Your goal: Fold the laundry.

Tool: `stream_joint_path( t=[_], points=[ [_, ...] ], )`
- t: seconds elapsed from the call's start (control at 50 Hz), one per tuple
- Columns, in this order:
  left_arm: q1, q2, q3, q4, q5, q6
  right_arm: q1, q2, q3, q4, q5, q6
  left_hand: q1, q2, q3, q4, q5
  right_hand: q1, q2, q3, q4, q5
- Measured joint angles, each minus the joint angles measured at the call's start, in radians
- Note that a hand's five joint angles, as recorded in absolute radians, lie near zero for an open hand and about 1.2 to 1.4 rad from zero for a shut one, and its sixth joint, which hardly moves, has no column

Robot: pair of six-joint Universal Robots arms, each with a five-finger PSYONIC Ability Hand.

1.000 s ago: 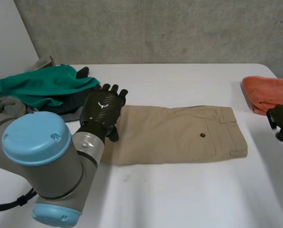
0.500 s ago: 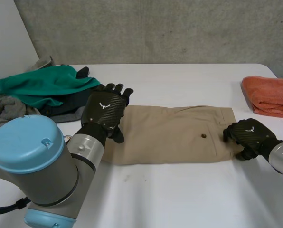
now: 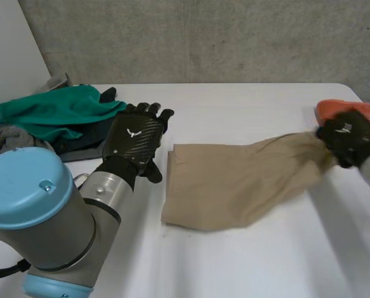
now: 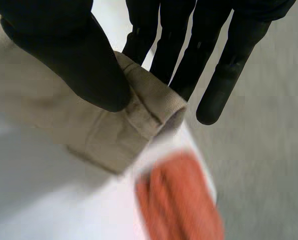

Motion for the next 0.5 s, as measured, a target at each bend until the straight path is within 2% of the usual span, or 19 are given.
stream_joint_path(
  t=[0.02,0.04,0.12,0.16,0.24,0.26,0.3,0.32,0.36,0.42,0.5],
  points=[
    [0.000,0.000,0.000,0.000,0.000,0.000,0.000,0.000,0.000,0.000,0.000,0.000,0.000,0.000,0.000,0.000,0.000,0.000,0.000,0.000,0.000,0.000],
    [0.003,0.006,-0.001,0.000,-0.001,0.000,0.092,-0.003,-0.019,-0.019,-0.012,-0.015,0.000,0.000,0.000,0.000,0.000,0.006,0.005,0.013,0.000,0.003],
    [0.017,0.025,-0.001,0.002,-0.004,0.000,0.300,0.028,-0.054,-0.087,-0.055,-0.036,0.000,0.000,0.000,0.000,0.000,0.006,0.009,0.028,0.000,0.008],
    [0.030,0.039,-0.001,0.002,-0.005,-0.002,0.414,0.072,-0.065,-0.131,-0.094,-0.055,0.000,0.000,0.000,0.000,0.000,0.006,0.009,0.028,0.000,0.011],
    [0.058,0.059,0.000,0.003,-0.006,-0.011,0.555,0.168,-0.077,-0.175,-0.158,-0.097,0.000,0.000,0.000,0.000,0.000,0.006,0.009,0.028,0.000,0.011],
    [0.064,0.062,0.002,0.003,-0.006,-0.015,0.572,0.185,-0.079,-0.179,-0.168,-0.104,0.000,0.000,0.000,0.000,0.000,-0.006,-0.007,0.011,-0.018,-0.007],
    [0.076,0.066,0.006,0.003,-0.006,-0.023,0.610,0.224,-0.084,-0.184,-0.185,-0.122,0.000,0.000,0.000,0.000,0.000,-0.250,-0.293,-0.277,-0.305,-0.286],
    [0.083,0.068,0.010,0.003,-0.005,-0.029,0.626,0.240,-0.086,-0.185,-0.191,-0.126,0.000,0.000,0.000,0.000,0.000,-0.481,-0.532,-0.509,-0.520,-0.504],
    [0.094,0.069,0.021,0.003,-0.004,-0.038,0.637,0.248,-0.087,-0.183,-0.192,-0.110,0.000,0.000,0.000,0.000,0.000,-0.762,-0.808,-0.789,-0.818,-0.792],
    [0.103,0.067,0.044,0.003,-0.002,-0.047,0.630,0.225,-0.085,-0.178,-0.185,-0.045,0.000,0.000,0.000,0.000,0.000,-0.864,-0.936,-0.935,-0.963,-0.920],
    [0.104,0.041,0.104,0.002,0.003,-0.054,0.556,0.118,-0.079,-0.175,-0.167,0.209,0.000,0.000,0.000,0.000,0.000,-0.864,-0.945,-0.953,-0.983,-0.934]
  ],
)
